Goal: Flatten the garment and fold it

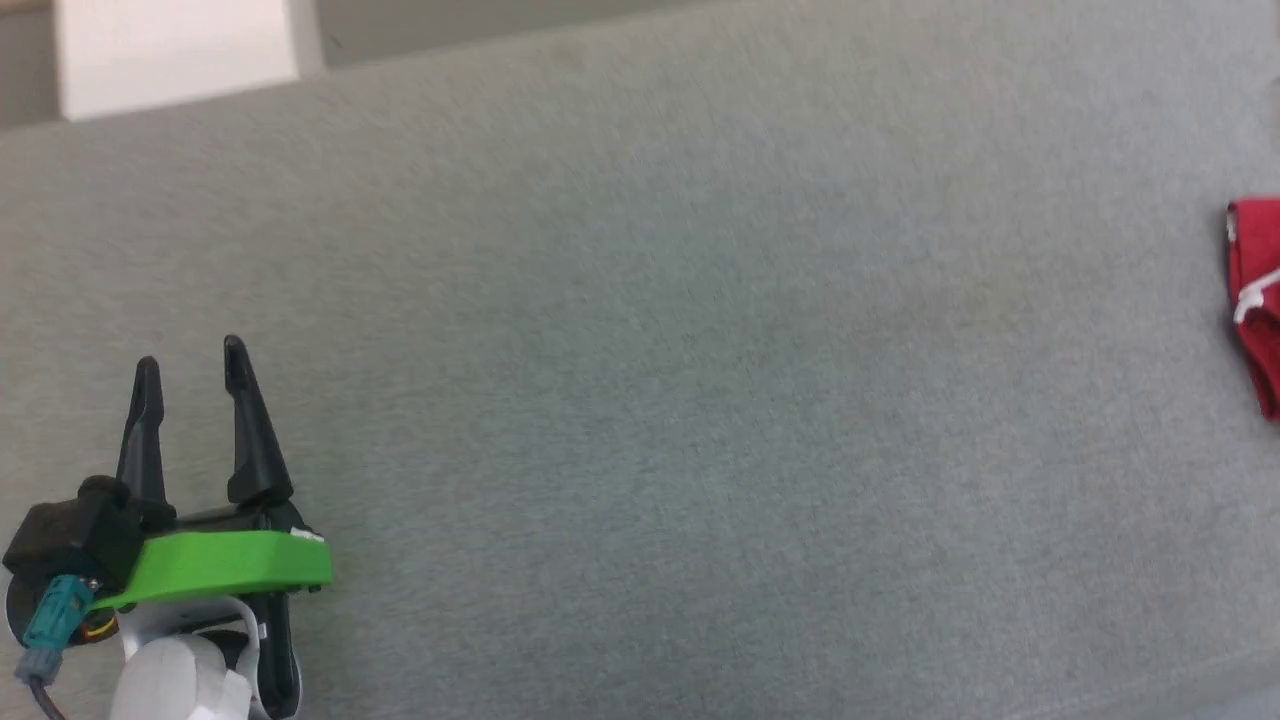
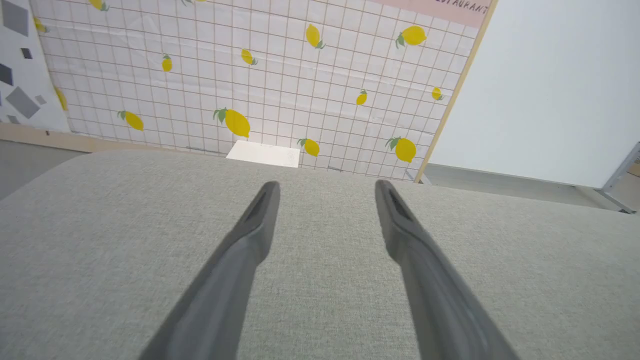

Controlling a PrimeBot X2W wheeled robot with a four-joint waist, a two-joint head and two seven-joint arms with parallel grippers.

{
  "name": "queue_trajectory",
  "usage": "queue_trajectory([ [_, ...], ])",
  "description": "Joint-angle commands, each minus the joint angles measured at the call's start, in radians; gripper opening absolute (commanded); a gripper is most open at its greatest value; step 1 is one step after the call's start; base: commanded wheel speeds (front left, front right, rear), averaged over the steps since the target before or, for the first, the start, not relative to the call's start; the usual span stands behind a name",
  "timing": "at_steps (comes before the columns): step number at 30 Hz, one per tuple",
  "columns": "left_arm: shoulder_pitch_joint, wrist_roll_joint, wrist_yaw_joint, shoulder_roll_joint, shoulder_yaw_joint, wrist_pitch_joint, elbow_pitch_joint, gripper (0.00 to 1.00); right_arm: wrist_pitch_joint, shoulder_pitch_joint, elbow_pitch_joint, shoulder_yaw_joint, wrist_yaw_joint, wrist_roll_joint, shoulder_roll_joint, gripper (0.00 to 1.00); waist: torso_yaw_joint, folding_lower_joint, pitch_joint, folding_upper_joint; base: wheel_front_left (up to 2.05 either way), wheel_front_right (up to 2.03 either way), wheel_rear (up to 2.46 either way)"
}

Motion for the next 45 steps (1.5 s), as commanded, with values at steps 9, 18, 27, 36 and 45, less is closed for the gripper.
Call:
queue_trajectory([
  [9,0.004,-0.016,0.013,-0.01,0.015,-0.009,0.03,1.0,-0.185,0.222,-0.103,-0.037,-0.002,0.064,0.284,1.0,0.167,0.0,-0.2,0.011,0.0,0.0,0.0],
  [18,0.032,-0.027,0.028,-0.022,0.012,-0.01,0.063,1.0,-0.327,0.48,-0.098,-0.052,-0.002,0.038,0.408,1.0,0.206,0.0,-0.262,0.011,0.0,0.0,0.0],
  [27,0.04,0.014,0.031,-0.03,-0.051,-0.011,0.117,1.0,-0.337,0.671,-0.122,-0.079,-0.002,0.07,0.41,1.0,0.226,0.0,-0.285,0.011,0.0,0.0,0.0],
  [36,0.053,0.063,0.016,-0.034,-0.123,-0.012,0.218,1.0,-0.337,0.797,-0.14,-0.104,-0.002,0.03,0.41,1.0,0.233,0.0,-0.29,0.011,0.0,0.0,0.0],
  [45,0.079,0.088,0.028,-0.042,-0.142,-0.013,0.269,1.0,-0.338,0.826,-0.094,-0.081,-0.002,-0.012,0.41,1.0,0.227,0.0,-0.284,0.011,0.0,0.0,0.0],
])
